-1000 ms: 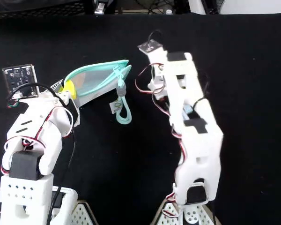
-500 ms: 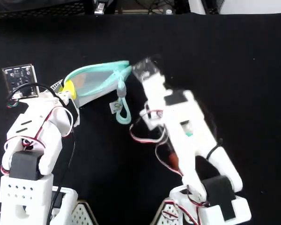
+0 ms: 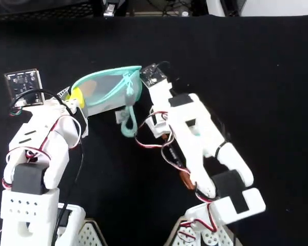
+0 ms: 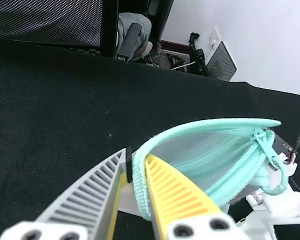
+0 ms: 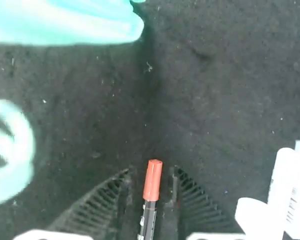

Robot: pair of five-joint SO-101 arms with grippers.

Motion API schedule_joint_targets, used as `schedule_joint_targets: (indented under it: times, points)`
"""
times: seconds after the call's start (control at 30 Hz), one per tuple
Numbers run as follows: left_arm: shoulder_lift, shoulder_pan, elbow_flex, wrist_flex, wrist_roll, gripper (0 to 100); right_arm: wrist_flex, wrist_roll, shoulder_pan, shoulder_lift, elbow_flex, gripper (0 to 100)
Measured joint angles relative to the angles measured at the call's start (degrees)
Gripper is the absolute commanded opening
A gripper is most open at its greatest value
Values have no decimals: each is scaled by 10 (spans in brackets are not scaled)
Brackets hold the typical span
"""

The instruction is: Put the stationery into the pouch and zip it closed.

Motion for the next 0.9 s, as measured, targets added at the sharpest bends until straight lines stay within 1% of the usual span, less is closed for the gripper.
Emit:
schedule_joint_targets:
  times: [0.33,0.47,0.63,0.7,0.83,0.9]
  points:
    - [0,0,0,0,0,30,32,0,0,0,-1,111]
    - [0,0,0,0,0,30,48,0,0,0,-1,158]
    - [0,0,0,0,0,30,50,0,0,0,-1,162]
    - [0,0,0,0,0,30,50,0,0,0,-1,155]
    - [0,0,0,0,0,30,50,0,0,0,-1,107]
    - [0,0,0,0,0,30,50,0,0,0,-1,106]
